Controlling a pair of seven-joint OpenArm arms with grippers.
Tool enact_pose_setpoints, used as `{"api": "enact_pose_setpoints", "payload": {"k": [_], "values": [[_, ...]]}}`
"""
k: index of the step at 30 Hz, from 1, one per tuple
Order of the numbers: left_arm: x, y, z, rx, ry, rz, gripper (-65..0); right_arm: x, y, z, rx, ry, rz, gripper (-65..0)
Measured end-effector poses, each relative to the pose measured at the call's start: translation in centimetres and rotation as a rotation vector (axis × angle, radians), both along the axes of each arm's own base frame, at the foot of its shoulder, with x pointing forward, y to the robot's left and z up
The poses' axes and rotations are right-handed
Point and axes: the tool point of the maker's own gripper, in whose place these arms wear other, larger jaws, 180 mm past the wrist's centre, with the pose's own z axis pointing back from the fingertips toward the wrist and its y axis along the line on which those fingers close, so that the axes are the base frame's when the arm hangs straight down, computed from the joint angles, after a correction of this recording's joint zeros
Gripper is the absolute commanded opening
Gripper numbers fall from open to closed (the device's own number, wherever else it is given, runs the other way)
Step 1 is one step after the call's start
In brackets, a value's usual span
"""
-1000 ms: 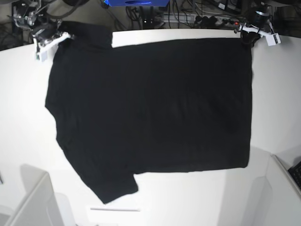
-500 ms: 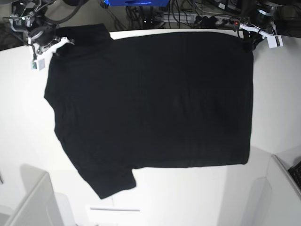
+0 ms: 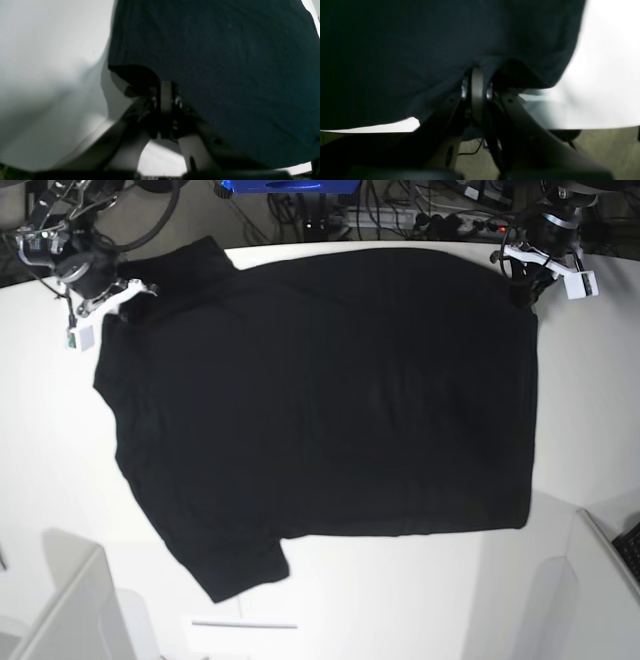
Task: Fold the T-shirt properly
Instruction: 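Pull the grasped shoulder corners apart to straighten the shirt, then lift the shoulder corners and drag the shirt toward the robot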
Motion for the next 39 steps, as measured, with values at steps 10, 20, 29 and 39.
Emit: {"api": "enact_pose_setpoints", "payload": {"k": [10,20,29,39], "values": [[1.3,1.2,0.3,0.006,-0.016,0.075,-65.0,2.6,-0.1,1.3,-0.003,-0.026,0.031,-65.0],[2.2,1.1,0.7,-0.001,-0.041,0.076,-65.0,4.0,-0.1,0.9,0.030,-0.031,0.017,-65.0],[2.9,1.9,2.3,0.002,-0.110,0.148,-65.0,6.1,0.2,1.2,0.059,-0.045,0.024,-65.0],[3.5,2.2,2.6,-0.001,-0.123,0.177,-65.0,8.2,0.8,0.5,0.119,-0.042,0.024,-65.0]]}}
